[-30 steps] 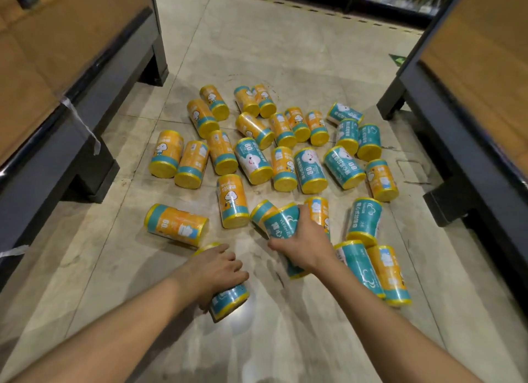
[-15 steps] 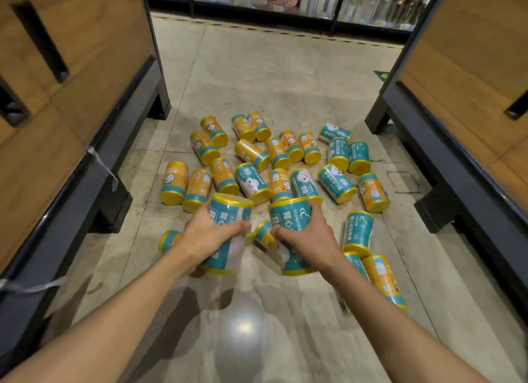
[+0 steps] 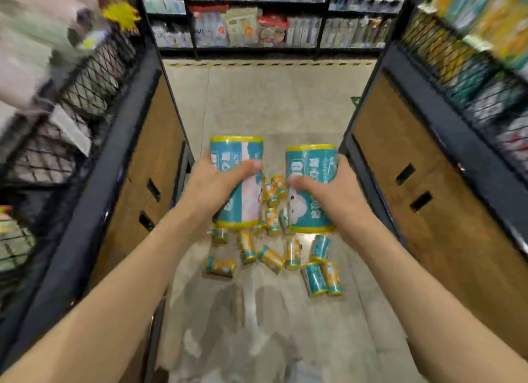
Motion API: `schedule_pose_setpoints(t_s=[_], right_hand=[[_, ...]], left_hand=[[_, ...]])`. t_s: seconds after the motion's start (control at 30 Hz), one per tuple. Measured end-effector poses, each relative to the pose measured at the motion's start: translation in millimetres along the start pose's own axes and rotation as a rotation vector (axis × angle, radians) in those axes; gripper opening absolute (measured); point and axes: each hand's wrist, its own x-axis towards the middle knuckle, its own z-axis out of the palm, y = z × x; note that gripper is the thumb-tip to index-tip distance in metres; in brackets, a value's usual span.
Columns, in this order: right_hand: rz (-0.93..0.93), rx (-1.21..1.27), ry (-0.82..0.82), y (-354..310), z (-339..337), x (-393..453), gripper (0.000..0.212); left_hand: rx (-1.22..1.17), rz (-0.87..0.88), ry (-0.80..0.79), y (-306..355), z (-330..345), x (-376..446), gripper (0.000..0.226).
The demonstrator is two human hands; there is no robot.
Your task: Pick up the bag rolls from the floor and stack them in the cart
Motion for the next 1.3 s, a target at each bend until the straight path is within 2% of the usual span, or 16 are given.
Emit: schedule_pose_setpoints(t_s=[0.1,0.23,0.3,0.37,0.5,0.63,0.77,0.87,1.07,1.23,1.3], right_hand=[[-0.054,0.081,0.014,-119.7,-40.0,-30.4,0.053],[-0.114,0.150,0.030,-233.3,-93.6,-69.9,0.059],[-0.146,0.181,0.062,-272.4,-120.9,-87.7,0.056],[-0.179,0.181,0.111,-300.2,-149.2,-104.9,0.058],[-0.227,0.204,0.229,-332.8,-212.4,-142.6,0.057],[-0.253,0.193,0.330,-343.0,-267.9,-185.7,0.076],[-0.273,0.192,0.487,-342.5,-307.6,-235.0,0.070],[-0.242,0.171,0.641,-336.5,-322.4,-279.3,0.076],[-0.159,0.162,1.040,-317.9,-320.6,-378.9,0.073],[-0.042,0.169,1.381,-303.0,-289.5,-489.2,0.071],[0.002,0.168,1.508,-296.5,-274.1,-530.1,0.068]], left_hand=[[0.001,0.086,-0.061,125.2,13.4,-30.7,0.019],[-0.009,0.175,-0.115,249.9,39.0,-64.9,0.036],[0.011,0.207,-0.166,295.0,57.1,-78.7,0.039],[0.034,0.249,-0.223,330.6,77.9,-92.7,0.029],[0.037,0.296,-0.304,381.9,121.5,-121.4,0.027],[-0.001,0.337,-0.452,408.1,167.8,-151.8,0.030],[-0.027,0.359,-0.643,416.7,215.9,-177.8,0.050],[-0.028,0.339,-0.796,416.2,248.0,-197.0,0.056],[-0.056,0.272,-1.112,403.7,296.1,-246.8,0.049],[-0.037,0.194,-1.455,386.2,319.3,-327.3,0.057],[-0.048,0.161,-1.584,377.9,321.2,-365.5,0.053]])
